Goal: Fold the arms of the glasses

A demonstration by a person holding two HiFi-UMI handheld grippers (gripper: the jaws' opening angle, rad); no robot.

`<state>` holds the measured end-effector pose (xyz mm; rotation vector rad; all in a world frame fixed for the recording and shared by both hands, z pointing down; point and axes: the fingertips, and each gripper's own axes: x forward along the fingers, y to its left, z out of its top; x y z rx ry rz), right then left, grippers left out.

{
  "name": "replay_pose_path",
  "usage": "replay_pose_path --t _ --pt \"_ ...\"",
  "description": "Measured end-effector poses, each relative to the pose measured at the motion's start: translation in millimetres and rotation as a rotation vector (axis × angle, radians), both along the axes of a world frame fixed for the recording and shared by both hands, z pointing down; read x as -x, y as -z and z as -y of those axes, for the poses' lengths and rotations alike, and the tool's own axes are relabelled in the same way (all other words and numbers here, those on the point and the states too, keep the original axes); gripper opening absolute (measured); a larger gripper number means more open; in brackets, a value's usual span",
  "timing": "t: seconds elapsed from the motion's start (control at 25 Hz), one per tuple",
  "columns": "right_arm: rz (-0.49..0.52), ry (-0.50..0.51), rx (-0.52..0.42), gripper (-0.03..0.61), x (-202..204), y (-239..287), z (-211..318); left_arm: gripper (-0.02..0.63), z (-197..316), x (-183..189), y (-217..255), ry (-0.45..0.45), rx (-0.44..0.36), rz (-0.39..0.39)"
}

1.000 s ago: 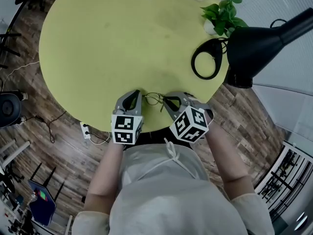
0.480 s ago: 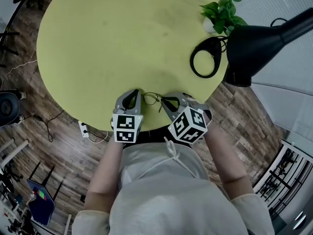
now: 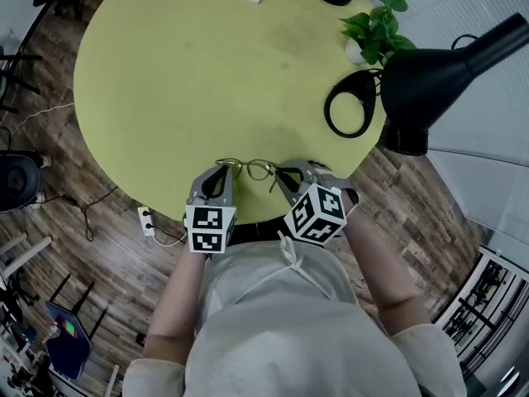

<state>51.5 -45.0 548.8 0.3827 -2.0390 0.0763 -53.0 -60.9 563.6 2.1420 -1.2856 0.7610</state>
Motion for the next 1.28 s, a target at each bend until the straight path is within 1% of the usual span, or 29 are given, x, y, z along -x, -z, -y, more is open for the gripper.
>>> replay_pose_path --t 0.16,0.36,0.48,0.68,0.8,1.04,1.28 --pt "-0.015 0.024 -0.006 0.017 -0.6 1.7 0.8 0.006 -18.0 10.1 -17.1 0.039 0.078 0.002" --pt "-0.033 0.041 -0.007 0.017 5.7 4.3 -3.2 0.006 -28.4 12.7 -29.5 0.043 0.131 -0.008" --pt "-0.042 0.059 0.001 0.018 7.7 5.6 -4.8 0.006 -25.5 13.6 -34.9 0.058 0.137 -0.004" --pt "-0.088 0.102 0.018 0.023 10.6 5.4 -7.8 0.006 -26.2 14.4 -38.2 0.054 0.134 -0.002" --pt "-0.102 0.126 0.014 0.023 14.4 6.6 -8.1 0.006 -28.0 14.9 -37.6 0.053 0.14 -0.009" --pt "-0.117 0.165 0.011 0.023 28.1 5.7 -7.7 0.006 -28.0 14.1 -33.7 0.046 0.126 -0.016" --pt "-0.124 0.162 0.007 0.018 44.4 -3.7 -4.8 0.006 -27.3 13.2 -35.1 0.048 0.12 -0.004"
